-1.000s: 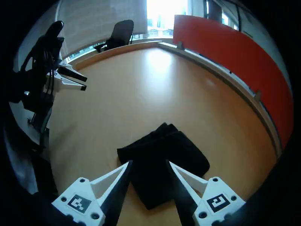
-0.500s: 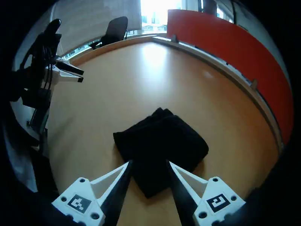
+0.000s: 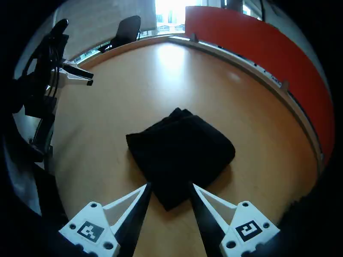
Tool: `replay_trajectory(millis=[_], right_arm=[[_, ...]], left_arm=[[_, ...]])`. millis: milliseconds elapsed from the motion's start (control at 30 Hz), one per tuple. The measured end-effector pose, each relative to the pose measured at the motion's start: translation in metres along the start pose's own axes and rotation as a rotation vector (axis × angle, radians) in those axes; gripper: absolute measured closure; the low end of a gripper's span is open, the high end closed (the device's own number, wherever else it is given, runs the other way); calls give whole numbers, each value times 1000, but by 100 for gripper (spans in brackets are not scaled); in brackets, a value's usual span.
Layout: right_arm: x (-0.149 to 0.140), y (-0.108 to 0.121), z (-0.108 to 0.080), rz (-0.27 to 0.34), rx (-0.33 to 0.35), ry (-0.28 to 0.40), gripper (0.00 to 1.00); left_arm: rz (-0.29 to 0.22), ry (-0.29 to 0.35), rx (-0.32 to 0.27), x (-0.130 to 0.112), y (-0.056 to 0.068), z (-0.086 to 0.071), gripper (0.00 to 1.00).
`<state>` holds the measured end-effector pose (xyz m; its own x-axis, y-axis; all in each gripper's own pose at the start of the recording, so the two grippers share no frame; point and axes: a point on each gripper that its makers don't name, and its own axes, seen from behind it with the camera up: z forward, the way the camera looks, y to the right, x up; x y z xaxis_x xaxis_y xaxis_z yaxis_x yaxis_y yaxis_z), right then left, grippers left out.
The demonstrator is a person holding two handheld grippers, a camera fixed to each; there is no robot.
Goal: Fold towel
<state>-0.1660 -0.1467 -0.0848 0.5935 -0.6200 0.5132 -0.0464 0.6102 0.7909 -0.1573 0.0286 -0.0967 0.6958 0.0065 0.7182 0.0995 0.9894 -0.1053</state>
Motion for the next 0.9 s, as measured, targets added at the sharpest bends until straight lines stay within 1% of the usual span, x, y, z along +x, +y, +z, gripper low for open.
replay_trajectory(millis=[467, 900], right_arm=[[-33, -3, 0, 9, -6, -50, 36], [-53, -1, -1, 26, -14, -79, 36]], left_arm=[[2, 0, -1, -2, 2, -2, 20], [2, 0, -4, -3, 3, -3, 20]])
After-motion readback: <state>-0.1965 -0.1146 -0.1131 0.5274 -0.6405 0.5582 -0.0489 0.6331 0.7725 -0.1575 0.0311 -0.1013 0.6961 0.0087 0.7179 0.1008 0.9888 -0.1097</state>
